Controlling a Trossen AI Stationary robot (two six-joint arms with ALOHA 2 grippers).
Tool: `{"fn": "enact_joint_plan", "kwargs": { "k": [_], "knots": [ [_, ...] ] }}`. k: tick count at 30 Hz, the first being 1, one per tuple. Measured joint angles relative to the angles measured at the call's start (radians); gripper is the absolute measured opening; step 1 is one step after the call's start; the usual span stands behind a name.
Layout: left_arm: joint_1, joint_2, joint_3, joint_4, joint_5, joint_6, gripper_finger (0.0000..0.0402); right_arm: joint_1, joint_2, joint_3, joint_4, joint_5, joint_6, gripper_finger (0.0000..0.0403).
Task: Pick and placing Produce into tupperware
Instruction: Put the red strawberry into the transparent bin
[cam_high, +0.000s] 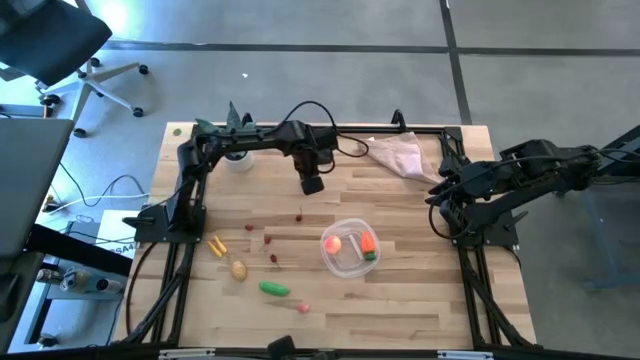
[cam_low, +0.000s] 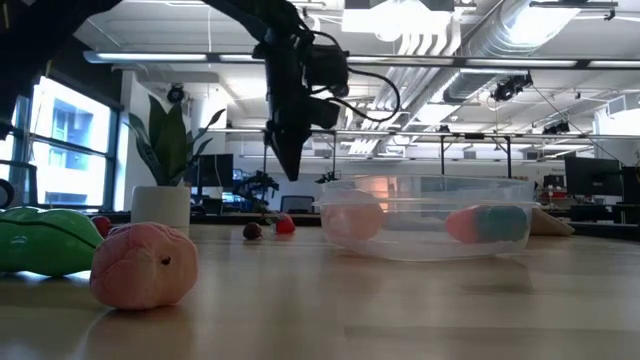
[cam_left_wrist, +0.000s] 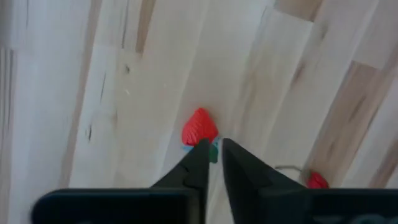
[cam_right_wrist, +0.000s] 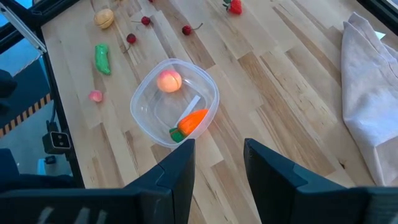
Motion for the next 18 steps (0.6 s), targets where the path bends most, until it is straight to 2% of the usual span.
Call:
{"fn": "enact_joint_plan", "kwargs": {
  "k": [9, 18],
  "knots": [
    [0.002, 0.02, 0.005, -0.019, -0.003, -0.057, 0.0167, 0.0, 0.0, 0.0, 0.0, 0.0, 0.0, 0.013],
    [0.0, 0.059, 0.006, -0.044, -0.003, -0.07, 0.0226, 0.0, 0.0, 0.0, 0.0, 0.0, 0.0, 0.013]
  ]
}}
